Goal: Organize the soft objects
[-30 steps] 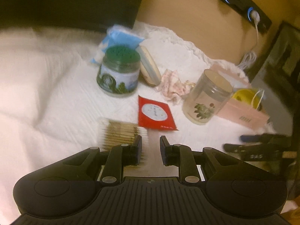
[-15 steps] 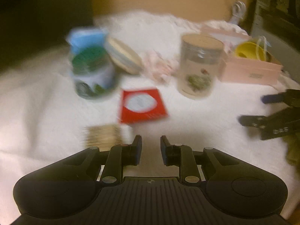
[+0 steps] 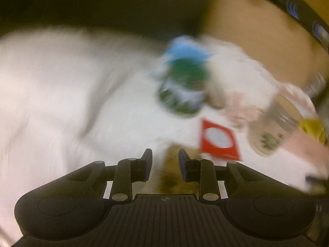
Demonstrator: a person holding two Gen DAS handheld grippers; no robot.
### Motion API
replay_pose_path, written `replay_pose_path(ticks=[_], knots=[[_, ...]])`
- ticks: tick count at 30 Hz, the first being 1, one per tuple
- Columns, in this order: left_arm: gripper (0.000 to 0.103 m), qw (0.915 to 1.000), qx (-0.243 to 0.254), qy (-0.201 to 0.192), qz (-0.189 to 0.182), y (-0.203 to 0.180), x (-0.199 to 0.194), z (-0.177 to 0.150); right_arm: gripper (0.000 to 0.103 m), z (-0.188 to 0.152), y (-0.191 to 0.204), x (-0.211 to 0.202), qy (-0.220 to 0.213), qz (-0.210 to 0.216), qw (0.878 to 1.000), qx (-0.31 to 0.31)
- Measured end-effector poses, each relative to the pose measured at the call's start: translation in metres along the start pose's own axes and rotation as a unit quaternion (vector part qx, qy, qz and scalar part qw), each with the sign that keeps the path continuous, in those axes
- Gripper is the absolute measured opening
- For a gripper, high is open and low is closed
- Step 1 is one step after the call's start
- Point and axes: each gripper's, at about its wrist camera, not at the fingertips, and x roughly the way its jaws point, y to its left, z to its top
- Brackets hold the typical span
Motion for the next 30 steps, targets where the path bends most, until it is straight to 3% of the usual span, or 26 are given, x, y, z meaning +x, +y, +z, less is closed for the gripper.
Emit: replay_pose_path(ticks=[3,5,8,10,12,13,15,18,30], knots=[[0.036,0.9981,-0.021,0.025,-0.053,0.003,0.002,-0.013,0.103,0.005,-0.001,0.001,0.019,0.010,1.000,-0.009],[0.036,0.9925,0.009,0.052,-0.111,-0.014,0.001,-0.022,0.103,0.007,-0.002,0.002,0.029,0.014,0.999,-0.012],[0.036,0.9744,0.097,0.083,-0.185,-0.052,-0.011,-0.036,0.103,0.006,-0.002,0.002,0.029,0.014,0.999,-0.016],[0.036,0.9667,0.180,0.053,-0.173,-0.074,-0.027,-0.039,0.103,0.006,-0.001,0.002,0.028,0.014,0.999,-0.016],[0.036,0.9575,0.260,0.018,-0.123,-0.094,-0.034,-0.040,0.103,0.006,-0.001,0.002,0.026,0.013,0.999,-0.015],[0.036,0.9557,0.275,0.013,-0.103,-0.099,-0.032,-0.041,0.103,0.005,-0.001,0.001,0.024,0.012,1.000,-0.014],[0.036,0.9596,0.267,0.031,-0.084,-0.104,-0.015,-0.034,0.103,0.004,0.000,0.001,0.022,0.010,1.000,-0.014],[0.037,0.9652,0.242,0.044,-0.087,-0.110,0.004,-0.030,0.103,0.003,-0.001,-0.001,0.024,0.013,0.999,-0.017],[0.050,0.9625,0.245,0.052,-0.105,-0.145,0.021,-0.034,0.103,-0.005,-0.003,-0.008,0.014,0.026,0.999,-0.032]])
